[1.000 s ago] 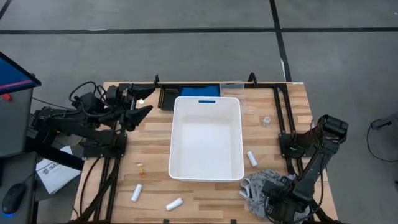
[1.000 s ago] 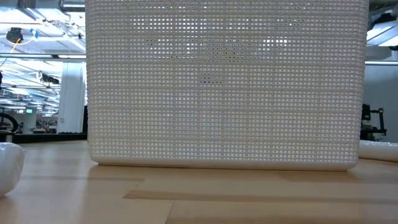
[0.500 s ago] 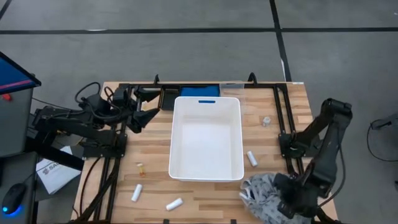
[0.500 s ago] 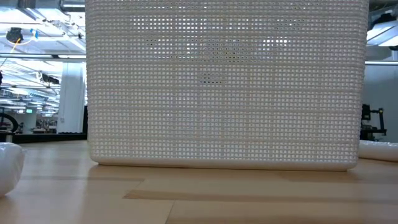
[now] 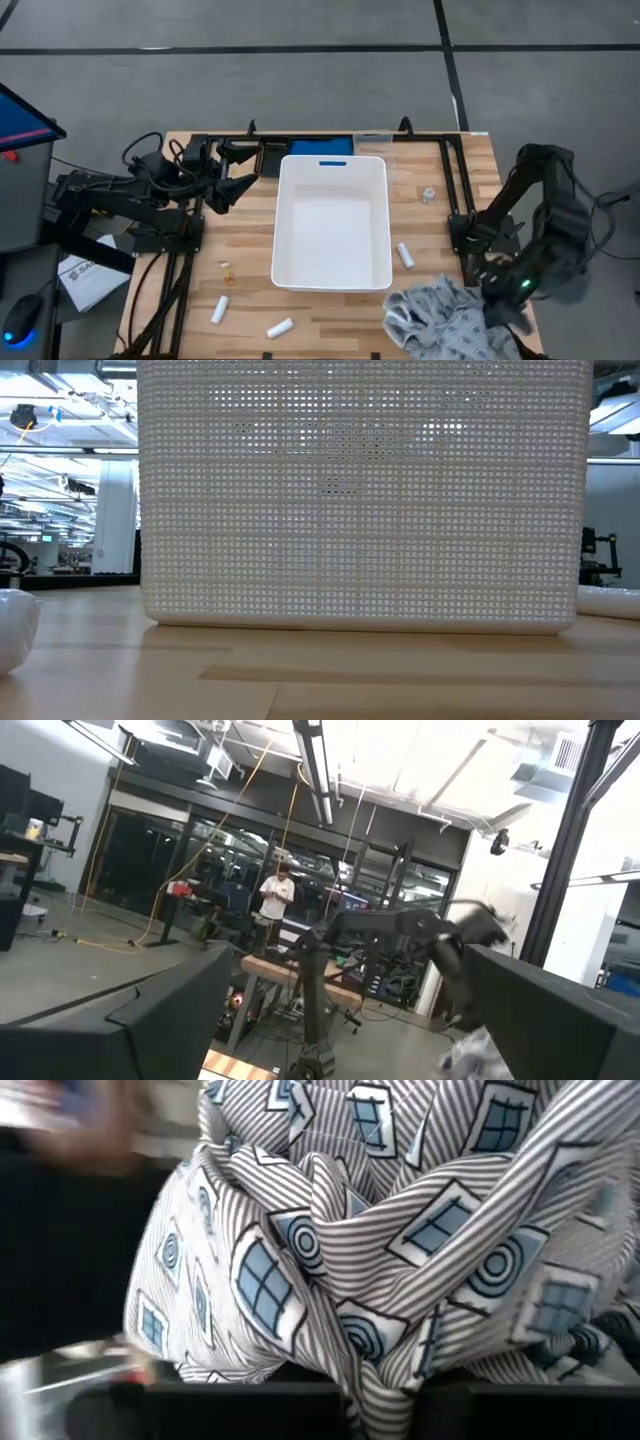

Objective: Pick & place medical supplies in basket/bin
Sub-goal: Put the gray patient gown into the white bin

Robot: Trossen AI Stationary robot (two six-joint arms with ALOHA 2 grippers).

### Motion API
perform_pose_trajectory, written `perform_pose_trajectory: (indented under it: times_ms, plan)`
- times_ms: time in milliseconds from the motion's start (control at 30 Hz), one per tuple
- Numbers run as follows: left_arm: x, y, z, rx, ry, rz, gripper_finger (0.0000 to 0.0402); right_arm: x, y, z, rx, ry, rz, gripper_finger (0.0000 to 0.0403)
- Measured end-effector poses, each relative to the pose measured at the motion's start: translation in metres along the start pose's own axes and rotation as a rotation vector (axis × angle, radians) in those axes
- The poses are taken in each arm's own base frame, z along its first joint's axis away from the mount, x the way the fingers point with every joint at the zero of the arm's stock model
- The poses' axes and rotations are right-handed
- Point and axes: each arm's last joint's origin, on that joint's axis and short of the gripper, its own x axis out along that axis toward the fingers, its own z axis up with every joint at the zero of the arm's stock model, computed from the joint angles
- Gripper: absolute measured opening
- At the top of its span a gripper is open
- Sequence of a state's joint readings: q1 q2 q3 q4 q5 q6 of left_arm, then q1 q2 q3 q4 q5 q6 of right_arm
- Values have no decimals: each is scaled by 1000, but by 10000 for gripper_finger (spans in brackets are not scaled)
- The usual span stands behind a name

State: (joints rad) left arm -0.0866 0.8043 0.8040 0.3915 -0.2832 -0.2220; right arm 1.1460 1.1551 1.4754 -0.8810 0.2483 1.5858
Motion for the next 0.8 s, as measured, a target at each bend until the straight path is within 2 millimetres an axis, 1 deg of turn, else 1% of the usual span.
perform_pose_trajectory:
  times_ms: [100, 200, 267, 367, 433, 533, 700, 800]
  plan:
    - [0, 0, 0, 0, 1, 0, 387, -26, 15, 12, -70, -137, 170, 3]
    - [0, 0, 0, 0, 1, 0, 387, -48, 26, 31, -189, -373, 252, 2]
    - [0, 0, 0, 1, 2, 1, 387, -61, 30, 46, -250, -523, 260, 0]
    - [0, 0, 0, 5, 1, 0, 387, -73, 26, 71, -259, -700, 206, 0]
    - [0, 0, 0, 5, 0, 0, 387, -72, 24, 87, -266, -782, 151, 0]
    - [0, 0, 0, 12, -1, 0, 387, -65, 22, 110, -287, -856, 82, 0]
    - [0, -1, 3, 21, -37, -7, 387, -45, 18, 150, -278, -909, -4, 0]
    - [0, -1, 5, 21, -52, -10, 387, -26, 10, 170, -259, -904, -100, 0]
